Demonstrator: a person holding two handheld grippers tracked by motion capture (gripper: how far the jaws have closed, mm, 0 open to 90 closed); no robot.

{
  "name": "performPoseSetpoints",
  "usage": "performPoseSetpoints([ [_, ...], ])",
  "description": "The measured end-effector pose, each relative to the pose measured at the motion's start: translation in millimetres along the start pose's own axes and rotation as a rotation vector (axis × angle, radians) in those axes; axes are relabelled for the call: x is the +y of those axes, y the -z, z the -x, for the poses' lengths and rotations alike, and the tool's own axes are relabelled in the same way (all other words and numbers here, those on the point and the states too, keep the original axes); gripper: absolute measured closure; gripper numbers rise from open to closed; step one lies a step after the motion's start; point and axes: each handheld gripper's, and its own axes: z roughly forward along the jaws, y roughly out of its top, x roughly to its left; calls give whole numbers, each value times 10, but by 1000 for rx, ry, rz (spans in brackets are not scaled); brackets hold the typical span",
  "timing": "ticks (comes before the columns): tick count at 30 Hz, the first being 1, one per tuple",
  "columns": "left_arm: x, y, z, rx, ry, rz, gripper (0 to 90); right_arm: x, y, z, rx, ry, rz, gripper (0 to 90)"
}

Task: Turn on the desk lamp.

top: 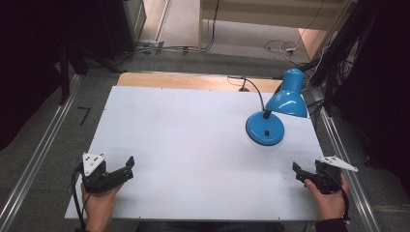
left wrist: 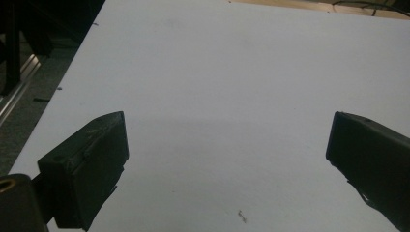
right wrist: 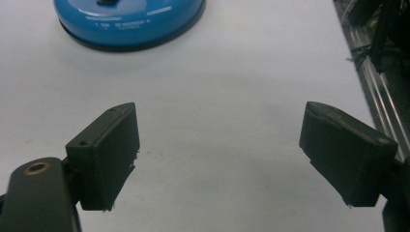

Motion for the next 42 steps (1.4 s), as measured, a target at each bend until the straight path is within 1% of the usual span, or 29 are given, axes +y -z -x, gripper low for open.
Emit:
performPoseSetpoints([
  [2,4,-9,-14,5,0,-1,18,9,46,5,-5,-4,25,129],
  [4,4,-10,-17,4,2,-1,19,18,57,12,3,-10,32,129],
  [8,5,-14,-27,9,2,-1,18,34,53,-3,5,-16,34,130],
  [10,4,-16,-29,10,1,-1,19,39,52,-9,7,-11,36,130],
  [15,4,-10,-28,21,-5,-1,18,71,11,-82,28,8,21,129],
  [20,1,-14,-23,19,-8,-2,18,120,-27,-134,37,22,29,129],
  [21,0,-15,-23,24,-6,-1,19,126,-39,-139,42,25,27,129],
  [26,-2,-19,-29,20,-5,-5,18,137,-74,-143,48,25,14,129],
  [30,-4,-27,-22,19,-5,-9,18,164,-85,-132,49,17,21,129],
  [32,-4,-28,-17,18,-3,-10,18,177,-89,-135,50,20,28,129],
  [42,-8,-36,-20,22,-5,-12,19,246,-142,-210,65,29,38,129],
])
